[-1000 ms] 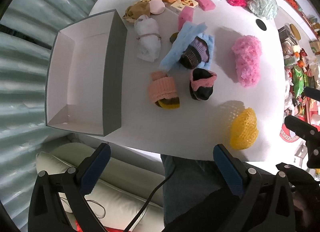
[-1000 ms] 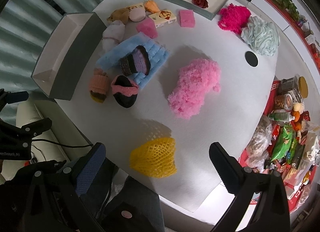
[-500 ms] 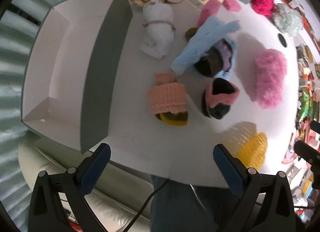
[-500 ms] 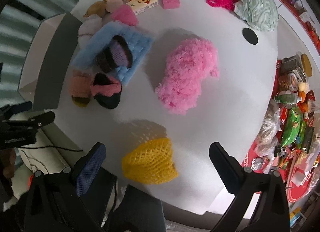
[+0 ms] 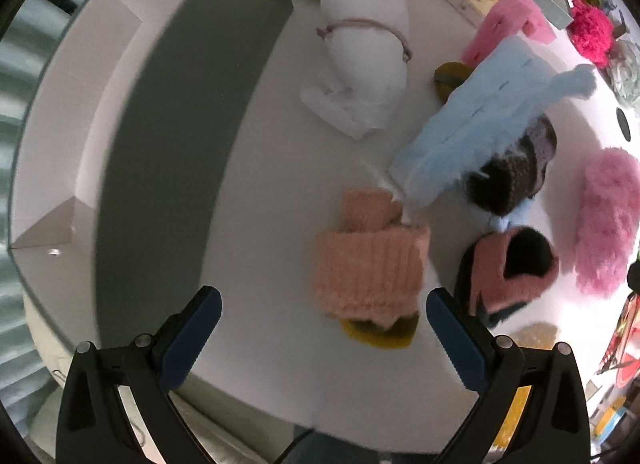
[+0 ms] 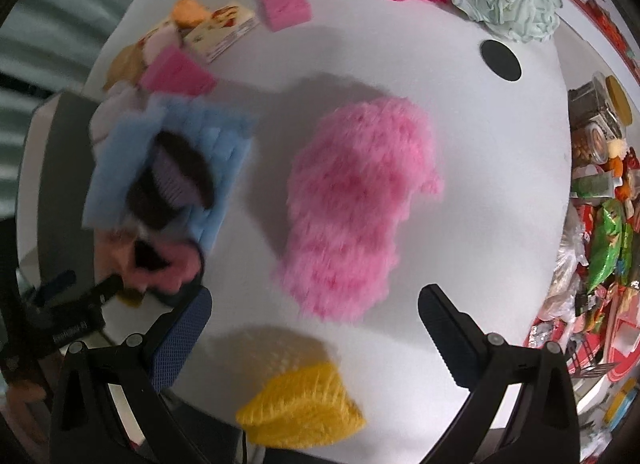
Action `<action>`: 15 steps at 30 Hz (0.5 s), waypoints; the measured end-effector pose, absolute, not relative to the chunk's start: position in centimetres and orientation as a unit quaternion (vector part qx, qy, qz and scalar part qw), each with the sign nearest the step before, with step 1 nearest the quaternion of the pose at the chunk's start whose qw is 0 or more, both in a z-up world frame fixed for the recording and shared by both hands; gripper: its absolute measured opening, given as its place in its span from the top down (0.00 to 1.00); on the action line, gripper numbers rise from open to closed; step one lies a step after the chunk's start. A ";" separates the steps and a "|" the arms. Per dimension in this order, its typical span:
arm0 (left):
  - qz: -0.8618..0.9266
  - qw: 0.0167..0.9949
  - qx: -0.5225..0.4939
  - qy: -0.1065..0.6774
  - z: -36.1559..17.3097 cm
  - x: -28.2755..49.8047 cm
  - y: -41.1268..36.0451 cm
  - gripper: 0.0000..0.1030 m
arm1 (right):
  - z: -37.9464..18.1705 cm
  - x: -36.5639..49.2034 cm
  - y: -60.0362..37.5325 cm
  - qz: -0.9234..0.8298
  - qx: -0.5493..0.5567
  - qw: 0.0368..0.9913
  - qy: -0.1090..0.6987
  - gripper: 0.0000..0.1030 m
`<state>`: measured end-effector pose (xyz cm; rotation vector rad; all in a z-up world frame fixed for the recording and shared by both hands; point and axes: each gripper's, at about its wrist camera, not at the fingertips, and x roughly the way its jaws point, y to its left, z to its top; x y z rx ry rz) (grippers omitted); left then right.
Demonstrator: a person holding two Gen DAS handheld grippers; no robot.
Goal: Organize soft objects
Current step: 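Grasp the pink knitted sock roll with left tool while right tool grasps the pink fluffy plush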
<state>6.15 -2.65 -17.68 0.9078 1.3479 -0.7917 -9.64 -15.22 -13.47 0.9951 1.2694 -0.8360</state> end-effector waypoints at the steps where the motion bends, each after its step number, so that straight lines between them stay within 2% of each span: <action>1: -0.343 0.620 0.393 0.587 -18.2 6.0 -2.7 0.00 | -13.9 -9.5 -15.7 -0.366 0.436 0.611 0.550 0.00; 10: -0.331 0.611 0.382 0.610 -22.1 5.9 -2.7 0.00 | -18.2 -7.8 -19.2 -0.388 0.444 0.591 0.550 0.00; 15: -0.341 0.605 0.364 0.621 -22.3 6.1 -2.6 0.00 | -20.3 -7.1 -20.9 -0.391 0.456 0.576 0.555 0.00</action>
